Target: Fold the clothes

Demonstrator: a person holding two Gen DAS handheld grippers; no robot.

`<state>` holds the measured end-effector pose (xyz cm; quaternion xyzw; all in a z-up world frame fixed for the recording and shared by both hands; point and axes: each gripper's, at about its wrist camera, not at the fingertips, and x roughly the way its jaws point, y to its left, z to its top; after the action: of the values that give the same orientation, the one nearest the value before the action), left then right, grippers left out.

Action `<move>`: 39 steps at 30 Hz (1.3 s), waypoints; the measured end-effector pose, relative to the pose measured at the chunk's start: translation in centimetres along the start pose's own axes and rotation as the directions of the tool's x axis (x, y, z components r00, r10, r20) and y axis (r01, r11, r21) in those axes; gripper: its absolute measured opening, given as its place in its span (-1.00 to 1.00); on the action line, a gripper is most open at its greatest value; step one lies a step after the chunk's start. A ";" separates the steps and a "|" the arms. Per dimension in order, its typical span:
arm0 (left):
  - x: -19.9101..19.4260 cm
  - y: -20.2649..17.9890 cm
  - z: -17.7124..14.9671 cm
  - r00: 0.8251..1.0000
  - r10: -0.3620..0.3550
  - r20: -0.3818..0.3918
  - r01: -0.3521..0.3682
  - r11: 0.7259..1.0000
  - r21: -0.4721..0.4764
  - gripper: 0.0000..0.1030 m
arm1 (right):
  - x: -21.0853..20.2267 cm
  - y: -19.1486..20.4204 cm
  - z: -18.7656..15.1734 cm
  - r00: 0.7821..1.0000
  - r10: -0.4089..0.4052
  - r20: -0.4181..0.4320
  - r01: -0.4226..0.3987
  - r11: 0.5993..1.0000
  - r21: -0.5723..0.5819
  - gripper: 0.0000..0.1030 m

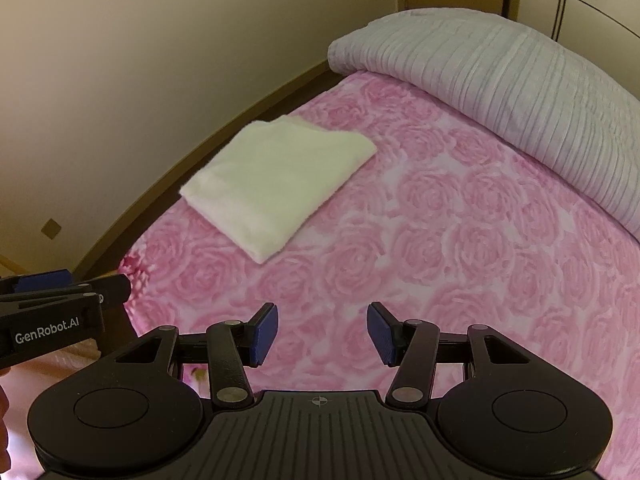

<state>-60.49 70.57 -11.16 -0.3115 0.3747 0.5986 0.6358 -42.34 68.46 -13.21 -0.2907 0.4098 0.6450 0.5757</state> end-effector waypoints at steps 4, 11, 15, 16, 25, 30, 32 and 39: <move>0.7 -0.6 0.2 1.000 0.003 -0.018 -0.004 1.000 -0.020 0.16 | 0.6 -0.6 0.7 1.000 -0.009 -0.012 0.009 1.000 -0.021 0.04; 2.4 -0.9 0.4 0.998 0.012 -0.055 -0.014 0.999 -0.036 0.16 | 2.6 -0.9 1.6 0.999 -0.007 -0.050 0.005 0.999 -0.046 0.04; 3.5 -0.6 0.5 0.997 0.023 -0.071 -0.026 0.999 -0.046 0.16 | 3.4 -0.5 2.2 0.998 -0.003 -0.061 -0.001 0.998 -0.071 0.04; 3.8 -0.5 0.6 0.997 0.024 -0.076 -0.028 0.998 -0.048 0.16 | 3.6 -0.5 2.4 0.998 -0.004 -0.061 -0.001 0.997 -0.073 0.04; 5.7 -1.0 2.3 0.996 0.026 -0.083 -0.029 0.999 -0.034 0.16 | 5.3 -0.8 4.4 0.998 -0.010 -0.067 0.004 0.997 -0.081 0.04; 6.6 -1.3 3.4 0.997 0.020 -0.078 -0.021 1.000 -0.019 0.16 | 6.3 -1.1 5.3 0.997 -0.014 -0.074 0.008 0.997 -0.074 0.04; 6.9 -1.4 3.8 0.997 0.020 -0.076 -0.021 1.000 -0.015 0.16 | 6.7 -1.3 5.7 0.997 -0.015 -0.078 0.010 0.998 -0.068 0.04; 8.0 -1.2 5.1 0.997 0.031 -0.077 -0.032 0.999 -0.020 0.16 | 7.8 -1.4 7.0 0.996 -0.011 -0.086 0.006 0.998 -0.061 0.04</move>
<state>-58.74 78.96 -15.30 -0.3352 0.3974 0.6001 0.6080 -41.56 78.41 -16.59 -0.3373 0.4130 0.6418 0.5511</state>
